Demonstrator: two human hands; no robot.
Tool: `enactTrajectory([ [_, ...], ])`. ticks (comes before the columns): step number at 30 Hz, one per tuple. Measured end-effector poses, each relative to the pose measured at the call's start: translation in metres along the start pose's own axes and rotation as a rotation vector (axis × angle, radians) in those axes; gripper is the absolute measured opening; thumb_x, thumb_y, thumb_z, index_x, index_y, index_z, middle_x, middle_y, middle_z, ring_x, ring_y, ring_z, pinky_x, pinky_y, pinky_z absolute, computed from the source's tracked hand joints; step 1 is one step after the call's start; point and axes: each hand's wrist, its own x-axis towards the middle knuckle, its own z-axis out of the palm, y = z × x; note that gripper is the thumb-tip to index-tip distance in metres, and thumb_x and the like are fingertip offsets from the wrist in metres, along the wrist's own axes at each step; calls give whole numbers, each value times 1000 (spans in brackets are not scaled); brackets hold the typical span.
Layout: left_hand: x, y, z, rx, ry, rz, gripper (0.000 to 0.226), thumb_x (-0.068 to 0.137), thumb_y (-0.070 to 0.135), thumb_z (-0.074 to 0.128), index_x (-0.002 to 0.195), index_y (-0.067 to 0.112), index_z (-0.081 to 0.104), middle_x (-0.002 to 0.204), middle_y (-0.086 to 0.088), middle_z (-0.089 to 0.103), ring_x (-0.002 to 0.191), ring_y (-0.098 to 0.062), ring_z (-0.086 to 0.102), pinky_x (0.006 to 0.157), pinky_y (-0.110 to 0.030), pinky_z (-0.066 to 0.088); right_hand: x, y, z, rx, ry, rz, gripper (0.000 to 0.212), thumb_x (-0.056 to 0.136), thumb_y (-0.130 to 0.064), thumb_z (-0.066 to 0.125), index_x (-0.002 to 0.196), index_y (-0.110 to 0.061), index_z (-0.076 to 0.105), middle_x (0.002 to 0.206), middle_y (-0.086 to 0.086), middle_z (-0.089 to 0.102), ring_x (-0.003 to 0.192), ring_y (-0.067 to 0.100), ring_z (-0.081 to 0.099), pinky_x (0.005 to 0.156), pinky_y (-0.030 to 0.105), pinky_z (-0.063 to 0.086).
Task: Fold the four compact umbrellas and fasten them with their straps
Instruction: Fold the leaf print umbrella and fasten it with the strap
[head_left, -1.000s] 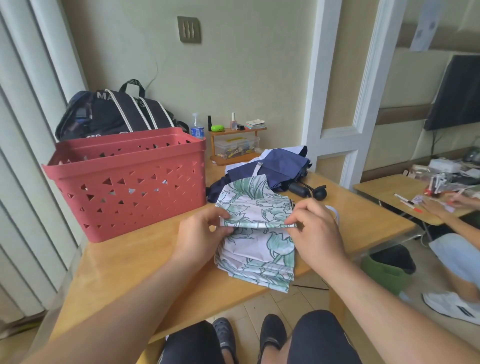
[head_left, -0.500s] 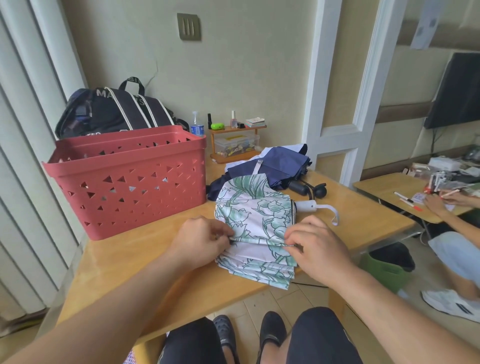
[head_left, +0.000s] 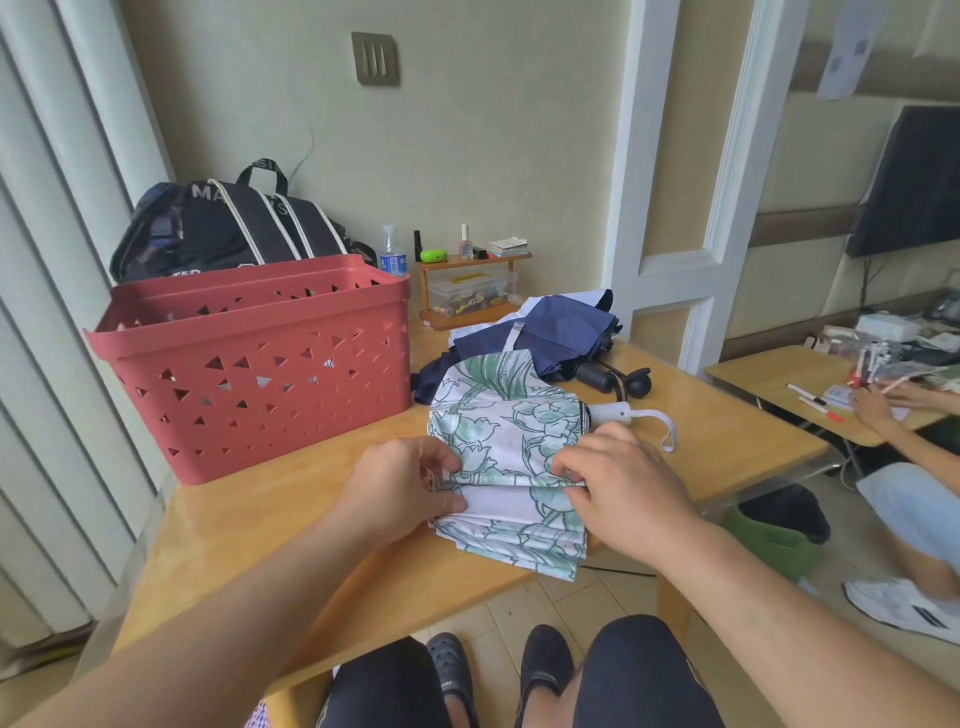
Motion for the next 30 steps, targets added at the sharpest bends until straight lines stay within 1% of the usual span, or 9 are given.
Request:
enactTrajectory([
  [2, -2, 1, 2, 5, 24, 7, 36, 65, 46, 95, 86, 46, 65, 83, 17, 70, 80, -3, 63, 80, -31, 55, 2, -7, 2, 0, -3, -3, 30, 95, -18, 63, 119, -33, 69, 103, -18, 61, 115, 18, 46, 94, 39, 43],
  [5, -6, 2, 5, 28, 60, 17, 31, 70, 47, 92, 89, 45, 68, 81, 18, 70, 80, -1, 63, 80, -30, 55, 0, -14, 8, -38, 11, -4, 37, 88, -4, 64, 115, -27, 74, 98, -10, 63, 106, 23, 49, 88, 44, 50],
  [9, -11, 3, 3, 137, 10, 55, 22, 79, 56, 80, 95, 44, 72, 85, 23, 69, 91, -1, 62, 91, -33, 52, -8, -15, 21, -73, -75, -40, 55, 80, 9, 65, 118, -30, 75, 87, -10, 45, 96, 20, 45, 76, 36, 45],
  [13, -1, 21, -7, 269, 3, 88, 18, 82, 55, 64, 96, 46, 71, 102, 15, 53, 105, -15, 47, 98, -39, 41, -6, -18, 18, -93, -113, -84, 64, 87, 8, 60, 135, -34, 68, 93, -9, 38, 104, 21, 43, 80, 33, 32],
  [16, 21, 46, 0, 223, 85, 200, 32, 92, 41, 59, 123, 39, 69, 130, 6, 56, 121, -23, 50, 105, -40, 41, -6, -26, 5, -124, -250, -61, 73, 93, 7, 51, 152, -36, 49, 105, -6, 37, 117, 23, 37, 91, 36, 35],
  [20, 46, 67, 25, 266, -71, 314, 53, 104, 27, 46, 157, 21, 43, 164, -3, 37, 143, -31, 45, 116, -41, 38, -6, -30, -4, -181, -359, -35, 73, 95, 2, 49, 156, -37, 41, 111, -5, 35, 125, 24, 34, 104, 41, 36],
  [23, 46, 56, 42, 482, -247, 298, 66, 110, 47, 28, 167, 20, 7, 175, 0, 1, 161, -26, 3, 129, -45, 10, -8, -27, -4, -189, -377, -37, 70, 95, -1, 51, 153, -39, 45, 108, -7, 33, 125, 23, 36, 102, 41, 36],
  [25, 40, 49, 50, 580, -345, 267, 71, 109, 57, 14, 164, 25, -16, 171, 4, -24, 157, -20, -24, 129, -48, -8, -8, -27, -4, -175, -387, -38, 63, 95, -2, 52, 146, -38, 52, 107, -9, 34, 124, 22, 37, 101, 41, 36],
  [30, 38, 49, 50, 622, -416, 263, 70, 107, 59, 8, 162, 28, -22, 166, 4, -35, 152, -21, -35, 127, -51, -14, 6, -23, -15, -85, -445, 36, 33, 100, -22, 47, 119, -35, 71, 104, -14, 45, 116, 19, 48, 98, 40, 43],
])
